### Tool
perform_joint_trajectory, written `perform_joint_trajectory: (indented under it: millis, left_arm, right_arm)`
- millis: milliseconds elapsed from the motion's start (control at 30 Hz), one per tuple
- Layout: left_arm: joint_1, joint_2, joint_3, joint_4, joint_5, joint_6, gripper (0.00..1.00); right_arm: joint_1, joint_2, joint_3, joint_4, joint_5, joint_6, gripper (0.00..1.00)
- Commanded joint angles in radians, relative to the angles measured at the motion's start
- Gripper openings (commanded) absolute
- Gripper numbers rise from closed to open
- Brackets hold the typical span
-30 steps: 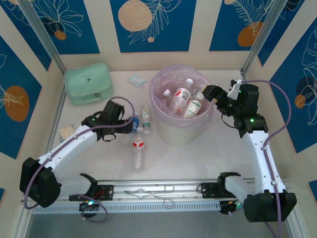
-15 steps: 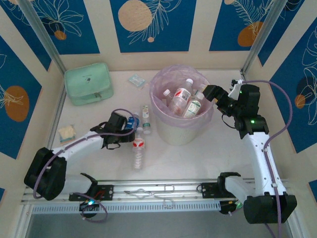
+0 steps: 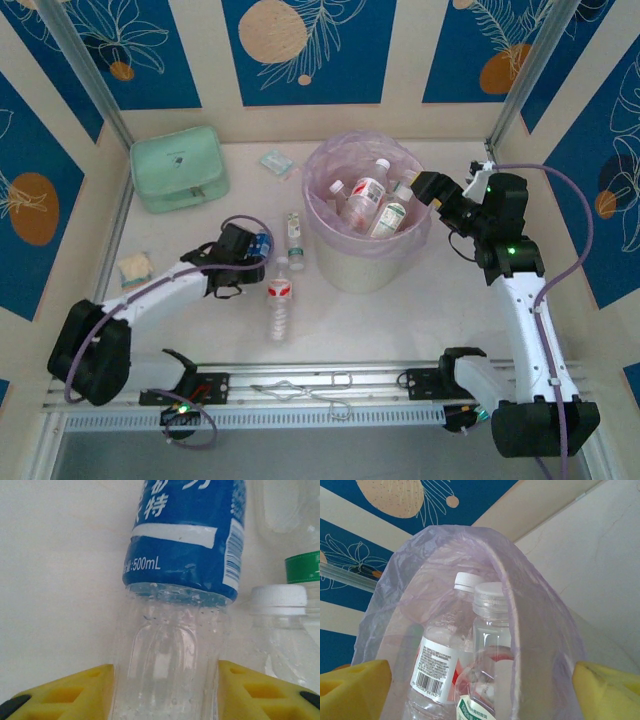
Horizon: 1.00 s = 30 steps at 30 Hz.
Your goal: Put the plastic bottles in the bin
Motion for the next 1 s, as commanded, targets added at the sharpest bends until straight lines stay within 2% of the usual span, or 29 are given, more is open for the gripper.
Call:
perform_joint_trajectory:
  millis: [0, 133, 200, 267, 400, 467, 667, 800, 967]
  left_arm:
    - [0.008, -0.103, 0.092, -0.127, -0.070, 0.016, 0.49]
    - [0.008, -0.161, 0.279, -0.262, -0.105, 0.094, 0.46]
    - [0.007, -0.173, 0.392, -0.300, -0.073, 0.125, 0.41]
    - [0.004, -0.181, 0.501, -0.295, 0.006, 0.139, 0.34]
    - [0.004, -0.180, 0.645, -0.194, 0.243, 0.138, 0.27]
    - [-0.005, -0.135, 0.756, -0.223, 0.297, 0.137, 0.21]
    - [-0.134, 0.044, 1.001, -0.255, 0.238, 0.191, 0.00]
    - [-0.228, 0.190, 1.143, -0.321, 0.168, 0.259, 0.00]
    - [-0.322, 0.373, 1.346, -0.482, 0.058, 0.324, 0.00]
  right_arm:
    - [-0.004, -0.028, -0.017, 0.033, 0.021, 0.011, 0.93]
    - [-0.018, -0.048, -0.037, 0.059, 0.035, 0.035, 0.93]
    - [-0.020, -0.054, -0.055, 0.089, 0.036, 0.053, 0.93]
    - [-0.021, -0.052, -0.068, 0.119, 0.020, 0.064, 0.93]
    - [-0.020, -0.043, -0.043, 0.099, -0.009, 0.044, 0.93]
    - [-0.020, -0.052, -0.037, 0.080, 0.002, 0.038, 0.93]
    - [-0.021, -0.080, -0.040, 0.060, 0.021, 0.041, 0.93]
    - [-0.022, -0.086, -0.033, 0.053, 0.024, 0.039, 0.93]
    - [-0.020, -0.091, -0.029, 0.044, 0.028, 0.037, 0.93]
